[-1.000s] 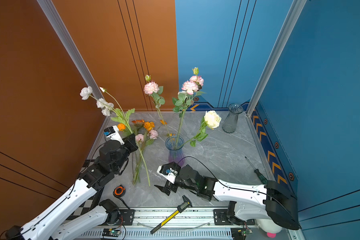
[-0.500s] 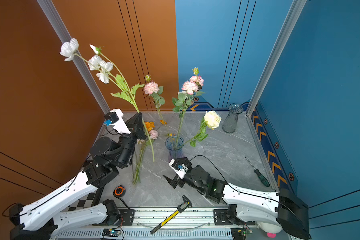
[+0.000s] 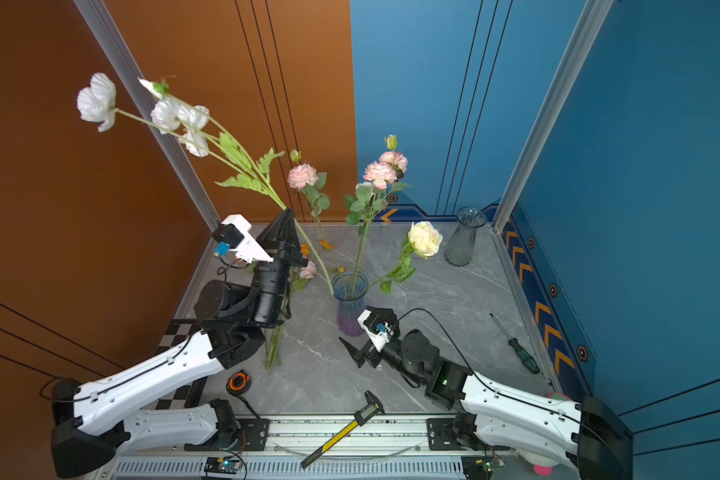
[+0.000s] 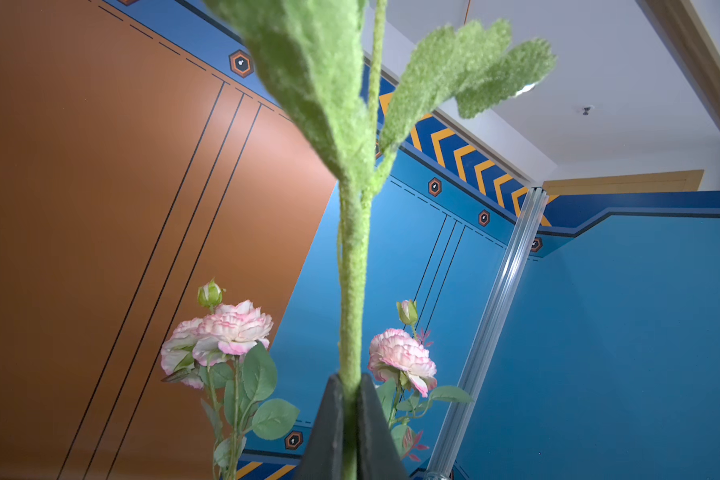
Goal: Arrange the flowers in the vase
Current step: 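Close the left gripper on the white flower stem and lift it upright, then carry the white flower to the vase and lower its stem inside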
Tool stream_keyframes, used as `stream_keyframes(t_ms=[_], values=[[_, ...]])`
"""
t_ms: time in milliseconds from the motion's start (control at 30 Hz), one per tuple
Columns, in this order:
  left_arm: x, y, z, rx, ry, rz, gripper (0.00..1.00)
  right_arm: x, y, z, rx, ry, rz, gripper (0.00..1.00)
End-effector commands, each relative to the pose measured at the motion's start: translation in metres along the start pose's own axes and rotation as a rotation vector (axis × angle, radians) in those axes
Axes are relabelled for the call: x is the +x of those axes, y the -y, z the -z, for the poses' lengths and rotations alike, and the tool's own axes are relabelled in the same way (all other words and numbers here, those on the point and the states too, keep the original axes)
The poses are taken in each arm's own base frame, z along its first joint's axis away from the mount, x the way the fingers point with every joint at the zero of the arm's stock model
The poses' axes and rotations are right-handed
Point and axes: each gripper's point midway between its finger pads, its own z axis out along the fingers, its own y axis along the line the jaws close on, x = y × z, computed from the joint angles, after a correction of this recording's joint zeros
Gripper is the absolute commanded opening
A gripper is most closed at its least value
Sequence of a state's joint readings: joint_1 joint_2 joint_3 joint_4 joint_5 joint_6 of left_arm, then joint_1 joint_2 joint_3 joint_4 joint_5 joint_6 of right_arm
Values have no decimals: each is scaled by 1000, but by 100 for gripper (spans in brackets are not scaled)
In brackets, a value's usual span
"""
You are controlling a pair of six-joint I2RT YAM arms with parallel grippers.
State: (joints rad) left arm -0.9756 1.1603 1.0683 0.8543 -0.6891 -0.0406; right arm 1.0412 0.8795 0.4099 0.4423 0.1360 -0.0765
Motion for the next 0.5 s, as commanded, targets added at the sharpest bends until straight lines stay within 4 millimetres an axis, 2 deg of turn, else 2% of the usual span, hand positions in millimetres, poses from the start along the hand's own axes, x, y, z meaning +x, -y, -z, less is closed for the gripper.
stream_keyframes(t_ms=[0, 33, 67, 200, 333, 467], values=[[-20, 7, 4, 30, 132, 81, 0, 2, 2, 0, 7, 2, -26, 100], [-22, 7, 5, 34, 161, 104, 0, 3, 2, -1, 8, 1, -26, 100], [-8, 6, 8, 37, 155, 97, 0, 4, 3, -1, 9, -1, -27, 100], [9, 8, 17, 49, 202, 107, 0, 6, 2, -4, 1, -10, -31, 100], [32, 8, 18, 41, 161, 108, 0, 9, 0, -6, -8, -18, -33, 100], [46, 3, 18, 20, 136, 101, 0, 10, 1, -6, -8, -23, -33, 100]])
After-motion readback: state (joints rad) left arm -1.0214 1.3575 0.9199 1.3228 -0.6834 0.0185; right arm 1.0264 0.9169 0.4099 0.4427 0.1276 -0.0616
